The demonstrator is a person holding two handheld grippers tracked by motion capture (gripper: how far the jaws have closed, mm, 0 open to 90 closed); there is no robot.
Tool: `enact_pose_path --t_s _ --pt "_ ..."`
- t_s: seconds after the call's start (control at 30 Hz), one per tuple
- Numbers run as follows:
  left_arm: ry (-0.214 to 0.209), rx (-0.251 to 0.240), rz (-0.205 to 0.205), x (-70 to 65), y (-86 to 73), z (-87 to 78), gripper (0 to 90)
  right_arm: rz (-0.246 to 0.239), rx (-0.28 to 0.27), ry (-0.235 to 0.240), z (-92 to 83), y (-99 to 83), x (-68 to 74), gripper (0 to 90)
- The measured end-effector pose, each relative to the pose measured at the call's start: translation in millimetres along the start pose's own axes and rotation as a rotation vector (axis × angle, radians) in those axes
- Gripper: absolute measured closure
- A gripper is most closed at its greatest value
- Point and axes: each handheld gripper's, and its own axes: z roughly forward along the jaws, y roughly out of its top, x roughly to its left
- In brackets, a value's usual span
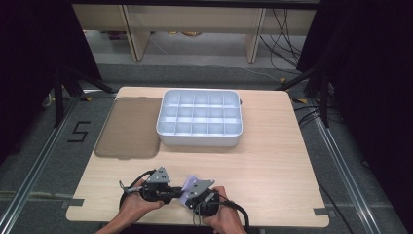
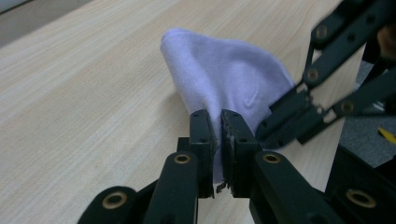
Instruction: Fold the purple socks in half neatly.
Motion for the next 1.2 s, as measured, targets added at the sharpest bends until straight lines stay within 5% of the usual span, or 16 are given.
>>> enact_pose_path --t_s 0.07,0.1,0.13,0.27,0.37,0.53,0.67,0.77,0.83,0.93,1.0,1.2 --pt "0.002 0.010 0.031 1.3 0.7 -0.2 82.9 0.020 -0.008 -0.018 -2.7 2.0 -1.1 87.8" --pt "0.001 0.007 0.008 -1.4 0.4 0.2 82.8 -0.001 -0.027 -0.035 -4.4 3.7 -5.7 87.9" --pt "-0.002 0.003 0.031 -1.7 1.0 0.8 82.8 0.036 -0.051 -0.078 -7.6 7.8 -15.1 88.6" --pt "0.008 0.011 0.047 -3.4 1.6 0.6 82.9 0.057 -0.023 -0.151 -1.0 5.4 -37.0 90.0" --pt "0.016 0.019 0.056 -6.1 2.2 2.4 83.0 0.078 -0.045 -0.128 1.2 0.9 -44.9 90.0" --pt "0.017 0.017 0.081 -7.2 2.4 3.1 83.0 0.098 -0.033 -0.202 -11.2 -0.7 -50.7 89.8" --pt "0.033 0.022 0.094 -7.1 2.3 2.2 83.0 0.102 -0.081 -0.196 -22.0 -0.4 -45.2 89.2" --pt "0.032 0.010 0.088 -9.4 2.7 0.9 82.9 0.090 -0.062 -0.150 -32.3 -7.3 -35.7 88.6" --pt "0.034 0.009 0.116 -9.7 4.1 -0.6 82.8 0.118 -0.041 -0.135 -32.7 -16.2 -31.6 88.6" --pt "0.034 -0.006 0.106 -16.5 7.5 -1.7 82.8 0.129 -0.013 -0.117 -25.7 -23.0 -33.4 88.6" --pt "0.032 -0.020 0.159 -23.2 11.1 -0.7 82.7 0.145 -0.016 -0.106 -23.9 -22.4 -35.0 88.6" --pt "0.002 -0.025 0.218 -41.5 18.8 8.0 82.7 0.173 -0.031 -0.094 -24.1 -24.8 -36.8 88.6"
